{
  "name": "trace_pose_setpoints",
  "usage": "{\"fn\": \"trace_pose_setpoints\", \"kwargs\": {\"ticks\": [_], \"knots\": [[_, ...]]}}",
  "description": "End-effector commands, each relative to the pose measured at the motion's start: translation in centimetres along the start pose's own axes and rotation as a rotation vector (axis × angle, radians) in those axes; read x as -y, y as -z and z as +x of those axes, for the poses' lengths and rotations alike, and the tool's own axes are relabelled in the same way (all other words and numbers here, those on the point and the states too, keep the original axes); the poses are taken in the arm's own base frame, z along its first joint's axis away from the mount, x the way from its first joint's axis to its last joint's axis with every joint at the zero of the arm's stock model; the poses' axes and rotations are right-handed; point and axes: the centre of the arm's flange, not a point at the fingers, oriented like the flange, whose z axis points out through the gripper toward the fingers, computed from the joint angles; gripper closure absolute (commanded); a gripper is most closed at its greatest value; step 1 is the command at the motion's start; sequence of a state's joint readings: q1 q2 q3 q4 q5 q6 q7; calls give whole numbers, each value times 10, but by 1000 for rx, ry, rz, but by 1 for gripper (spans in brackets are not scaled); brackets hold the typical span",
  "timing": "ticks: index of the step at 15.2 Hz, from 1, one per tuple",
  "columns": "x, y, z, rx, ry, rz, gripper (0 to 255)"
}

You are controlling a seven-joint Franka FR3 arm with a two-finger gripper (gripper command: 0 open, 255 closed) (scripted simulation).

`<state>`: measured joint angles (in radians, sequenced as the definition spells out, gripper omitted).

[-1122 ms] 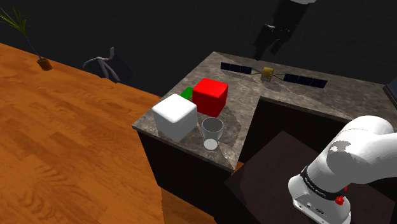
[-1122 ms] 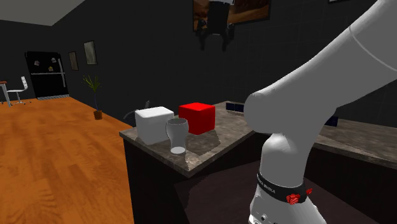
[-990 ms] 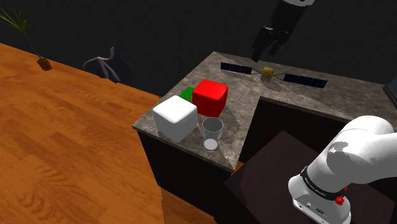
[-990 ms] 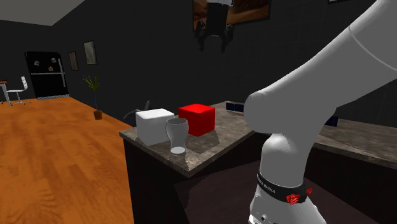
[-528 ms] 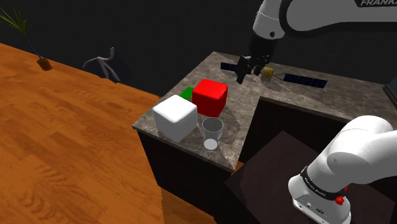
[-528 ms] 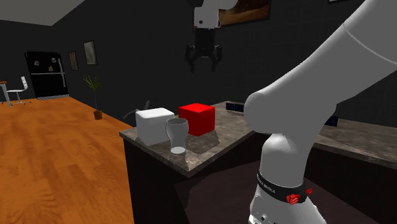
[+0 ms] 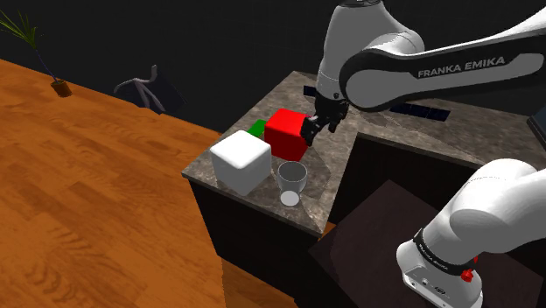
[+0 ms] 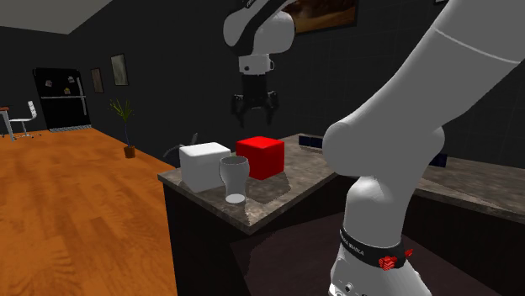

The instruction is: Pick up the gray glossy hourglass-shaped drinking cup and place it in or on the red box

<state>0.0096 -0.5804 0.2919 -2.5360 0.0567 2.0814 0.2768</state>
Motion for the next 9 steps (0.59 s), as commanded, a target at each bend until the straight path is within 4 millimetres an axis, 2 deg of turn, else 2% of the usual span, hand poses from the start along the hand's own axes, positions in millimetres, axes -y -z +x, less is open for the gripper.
{"fn": "trace_pose_setpoints", "kwargs": {"ticks": [1, 7, 9], "knots": [[10, -26, 6, 10, 0, -12, 0], [43, -100, 13, 43, 2, -52, 0], [46, -113, 14, 47, 2, -55, 0]]}}
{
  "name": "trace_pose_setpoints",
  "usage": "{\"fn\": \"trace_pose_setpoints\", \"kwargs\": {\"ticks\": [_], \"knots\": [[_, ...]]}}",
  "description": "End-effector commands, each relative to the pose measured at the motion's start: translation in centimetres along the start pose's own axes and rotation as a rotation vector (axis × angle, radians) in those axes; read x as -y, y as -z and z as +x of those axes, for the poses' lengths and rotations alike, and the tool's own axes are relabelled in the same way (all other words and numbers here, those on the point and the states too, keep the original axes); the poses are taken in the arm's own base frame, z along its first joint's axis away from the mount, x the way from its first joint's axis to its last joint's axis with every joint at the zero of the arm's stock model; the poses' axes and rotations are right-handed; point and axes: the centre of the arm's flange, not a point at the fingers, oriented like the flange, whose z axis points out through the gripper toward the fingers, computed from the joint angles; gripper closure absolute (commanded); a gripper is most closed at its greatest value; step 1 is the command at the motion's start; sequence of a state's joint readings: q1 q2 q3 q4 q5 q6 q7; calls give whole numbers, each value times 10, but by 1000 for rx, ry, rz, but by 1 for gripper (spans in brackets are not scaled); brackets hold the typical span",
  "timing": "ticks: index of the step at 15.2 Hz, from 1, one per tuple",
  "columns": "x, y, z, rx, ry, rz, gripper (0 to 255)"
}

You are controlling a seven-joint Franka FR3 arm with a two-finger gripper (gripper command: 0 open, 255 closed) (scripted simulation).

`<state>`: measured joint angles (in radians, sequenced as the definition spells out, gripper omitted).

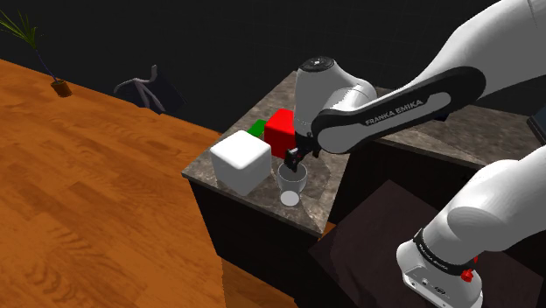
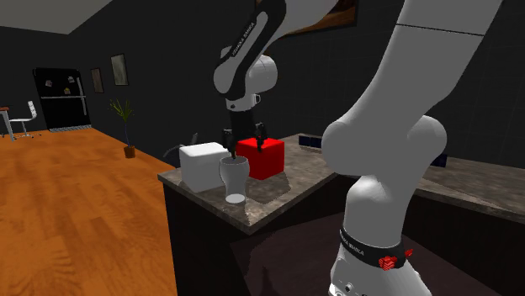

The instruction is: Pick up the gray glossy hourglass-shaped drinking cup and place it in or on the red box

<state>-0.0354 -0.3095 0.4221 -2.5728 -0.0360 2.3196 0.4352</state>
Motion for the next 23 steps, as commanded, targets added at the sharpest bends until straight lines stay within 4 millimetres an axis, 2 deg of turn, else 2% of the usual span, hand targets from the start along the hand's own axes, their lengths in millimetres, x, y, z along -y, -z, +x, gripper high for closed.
{"fn": "trace_pose_setpoints", "kwargs": {"ticks": [1, 7, 14, 15, 23], "knots": [[3, -13, 1, 1, 0, -2, 0], [3, -42, 1, 1, 0, -2, 0], [3, -42, 1, 1, 0, -2, 0], [3, -42, 1, 1, 0, -2, 255], [3, -42, 2, 1, 0, -1, 255]]}}
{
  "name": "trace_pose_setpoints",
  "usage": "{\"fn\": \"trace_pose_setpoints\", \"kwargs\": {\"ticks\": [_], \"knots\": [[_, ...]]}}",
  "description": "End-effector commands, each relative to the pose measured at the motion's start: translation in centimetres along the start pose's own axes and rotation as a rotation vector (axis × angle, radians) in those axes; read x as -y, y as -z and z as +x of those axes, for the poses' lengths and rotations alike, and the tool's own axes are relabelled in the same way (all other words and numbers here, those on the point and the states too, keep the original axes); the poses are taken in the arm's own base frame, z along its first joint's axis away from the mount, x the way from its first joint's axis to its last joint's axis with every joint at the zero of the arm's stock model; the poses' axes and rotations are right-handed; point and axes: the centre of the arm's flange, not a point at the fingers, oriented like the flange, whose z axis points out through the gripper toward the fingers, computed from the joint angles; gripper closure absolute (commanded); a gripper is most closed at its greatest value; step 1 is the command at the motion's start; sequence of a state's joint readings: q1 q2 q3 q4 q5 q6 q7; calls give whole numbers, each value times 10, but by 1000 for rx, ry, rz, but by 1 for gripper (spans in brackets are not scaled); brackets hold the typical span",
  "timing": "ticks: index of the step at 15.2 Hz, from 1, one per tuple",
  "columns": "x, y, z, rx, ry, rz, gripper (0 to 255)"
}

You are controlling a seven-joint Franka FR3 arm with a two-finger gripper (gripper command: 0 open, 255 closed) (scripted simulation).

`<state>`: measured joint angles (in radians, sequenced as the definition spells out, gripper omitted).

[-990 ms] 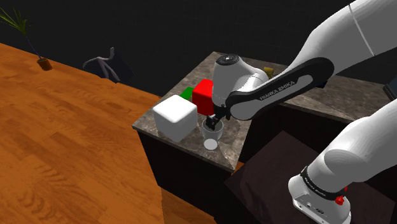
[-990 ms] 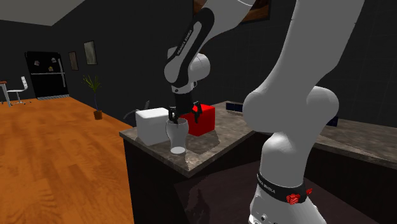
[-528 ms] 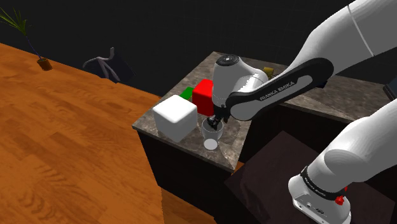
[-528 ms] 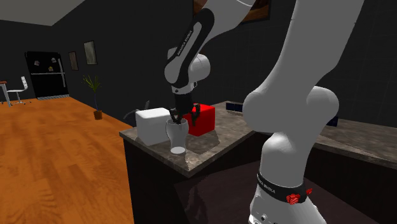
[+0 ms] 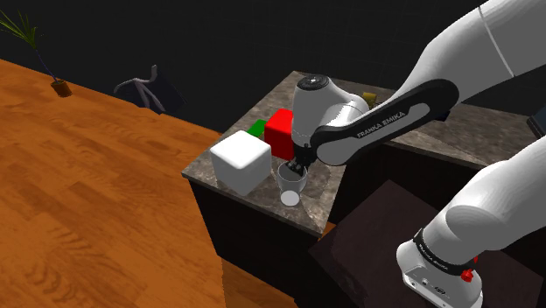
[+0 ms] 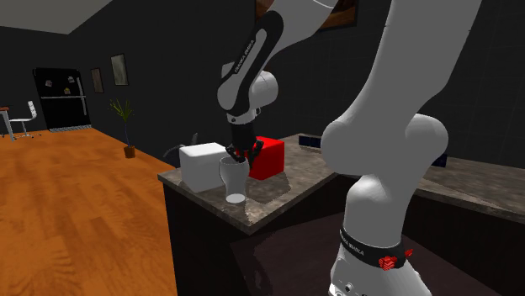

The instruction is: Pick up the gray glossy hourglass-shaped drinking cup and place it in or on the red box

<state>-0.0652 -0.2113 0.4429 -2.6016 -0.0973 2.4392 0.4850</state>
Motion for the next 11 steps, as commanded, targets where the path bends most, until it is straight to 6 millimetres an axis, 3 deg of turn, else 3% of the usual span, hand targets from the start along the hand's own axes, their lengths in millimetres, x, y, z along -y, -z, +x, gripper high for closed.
{"fn": "trace_pose_setpoints", "kwargs": {"ticks": [1, 11], "knots": [[0, -1, -1, 2, 1, 0, 255], [-7, 51, 4, 2, 1, 0, 255]]}}
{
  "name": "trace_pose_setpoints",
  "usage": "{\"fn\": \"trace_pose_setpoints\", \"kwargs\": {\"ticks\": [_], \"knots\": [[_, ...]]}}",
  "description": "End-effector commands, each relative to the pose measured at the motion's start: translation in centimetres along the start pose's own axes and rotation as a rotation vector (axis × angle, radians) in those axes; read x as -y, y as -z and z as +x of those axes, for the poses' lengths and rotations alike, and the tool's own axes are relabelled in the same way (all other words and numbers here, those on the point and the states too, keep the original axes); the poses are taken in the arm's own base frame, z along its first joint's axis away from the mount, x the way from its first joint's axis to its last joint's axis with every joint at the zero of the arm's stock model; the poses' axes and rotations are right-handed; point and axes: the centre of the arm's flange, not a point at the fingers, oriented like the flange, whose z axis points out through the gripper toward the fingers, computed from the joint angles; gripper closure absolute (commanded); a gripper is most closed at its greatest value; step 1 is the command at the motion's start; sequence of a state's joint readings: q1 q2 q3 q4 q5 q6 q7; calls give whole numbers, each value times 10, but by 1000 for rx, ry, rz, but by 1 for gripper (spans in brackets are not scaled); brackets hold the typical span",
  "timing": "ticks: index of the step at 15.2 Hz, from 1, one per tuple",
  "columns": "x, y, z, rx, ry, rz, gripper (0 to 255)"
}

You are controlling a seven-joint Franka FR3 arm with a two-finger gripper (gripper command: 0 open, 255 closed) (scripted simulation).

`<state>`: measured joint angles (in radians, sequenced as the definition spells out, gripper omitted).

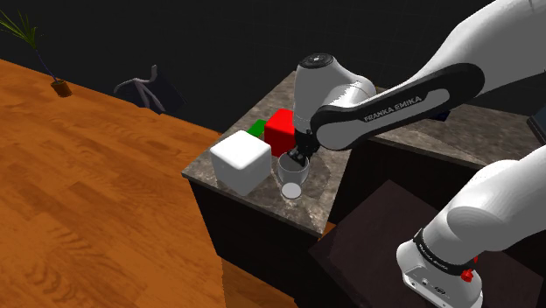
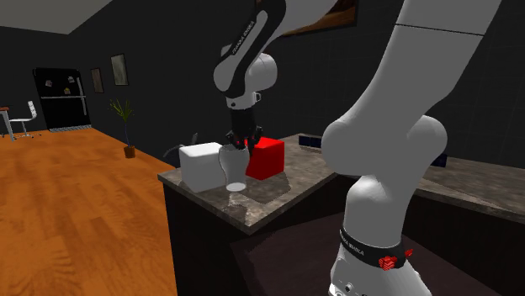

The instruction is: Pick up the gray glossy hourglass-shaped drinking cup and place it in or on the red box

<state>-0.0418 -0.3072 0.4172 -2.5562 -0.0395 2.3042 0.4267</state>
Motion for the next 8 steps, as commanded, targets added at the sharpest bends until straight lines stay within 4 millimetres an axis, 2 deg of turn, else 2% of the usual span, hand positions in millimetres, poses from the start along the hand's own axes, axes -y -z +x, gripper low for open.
{"fn": "trace_pose_setpoints", "kwargs": {"ticks": [1, 8], "knots": [[-1, 11, 1, 0, 0, 0, 255], [-6, 48, 4, 0, 0, 0, 255]]}}
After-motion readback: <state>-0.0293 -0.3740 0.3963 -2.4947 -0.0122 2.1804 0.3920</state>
